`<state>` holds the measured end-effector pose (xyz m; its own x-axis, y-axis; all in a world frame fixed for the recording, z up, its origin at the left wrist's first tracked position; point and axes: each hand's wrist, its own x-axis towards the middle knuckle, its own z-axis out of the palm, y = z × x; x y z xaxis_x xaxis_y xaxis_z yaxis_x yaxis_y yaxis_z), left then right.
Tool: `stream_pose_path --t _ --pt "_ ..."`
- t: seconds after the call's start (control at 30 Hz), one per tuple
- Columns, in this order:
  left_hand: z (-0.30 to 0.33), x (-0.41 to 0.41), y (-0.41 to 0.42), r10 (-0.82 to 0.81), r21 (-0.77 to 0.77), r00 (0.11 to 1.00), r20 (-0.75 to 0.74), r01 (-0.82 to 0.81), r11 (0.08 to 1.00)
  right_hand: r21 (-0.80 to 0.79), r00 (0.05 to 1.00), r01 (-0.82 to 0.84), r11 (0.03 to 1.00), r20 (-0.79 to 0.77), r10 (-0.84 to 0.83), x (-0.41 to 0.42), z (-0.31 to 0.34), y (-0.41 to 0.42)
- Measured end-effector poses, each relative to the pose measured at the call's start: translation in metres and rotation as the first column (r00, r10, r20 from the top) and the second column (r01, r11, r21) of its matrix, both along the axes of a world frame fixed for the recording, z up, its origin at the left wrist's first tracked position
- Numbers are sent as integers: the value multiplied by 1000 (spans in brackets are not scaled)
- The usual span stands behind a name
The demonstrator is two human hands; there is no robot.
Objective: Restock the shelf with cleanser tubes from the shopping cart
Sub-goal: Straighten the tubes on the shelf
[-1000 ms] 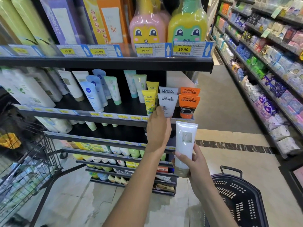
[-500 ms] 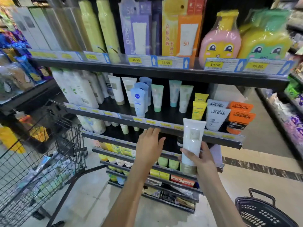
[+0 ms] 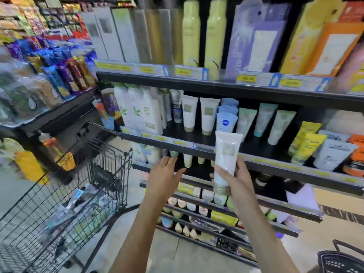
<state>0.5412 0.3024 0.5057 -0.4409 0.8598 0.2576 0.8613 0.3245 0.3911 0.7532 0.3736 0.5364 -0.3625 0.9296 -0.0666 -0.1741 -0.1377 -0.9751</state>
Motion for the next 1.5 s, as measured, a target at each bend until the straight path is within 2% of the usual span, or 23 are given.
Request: stream_pose_path --t 0.2,0.53,0.73,1.0,1.2,1.37,1.5 --pt "-5 -51 11 -26 28 999 -43 27 999 50 999 24 998 24 -25 -52 8 16" --pt "-15 -131 74 -81 154 967 -242 121 981 107 994 101 989 24 -105 -131 7 72" --pt "-27 -163 102 -149 209 907 -393 246 946 171 984 142 975 84 -158 -167 9 96" --pt "-38 -179 103 -244 209 876 -417 354 912 267 943 232 935 175 -284 -188 11 101" --pt "-38 -189 102 -309 205 873 -377 404 892 377 847 247 893 363 -387 -207 15 98" --pt "-34 -191 101 -372 202 871 -321 446 872 443 768 188 877 490 -413 -218 10 102" --pt "-31 -191 97 -385 219 863 -327 465 858 490 634 136 861 625 -456 -222 1 97"
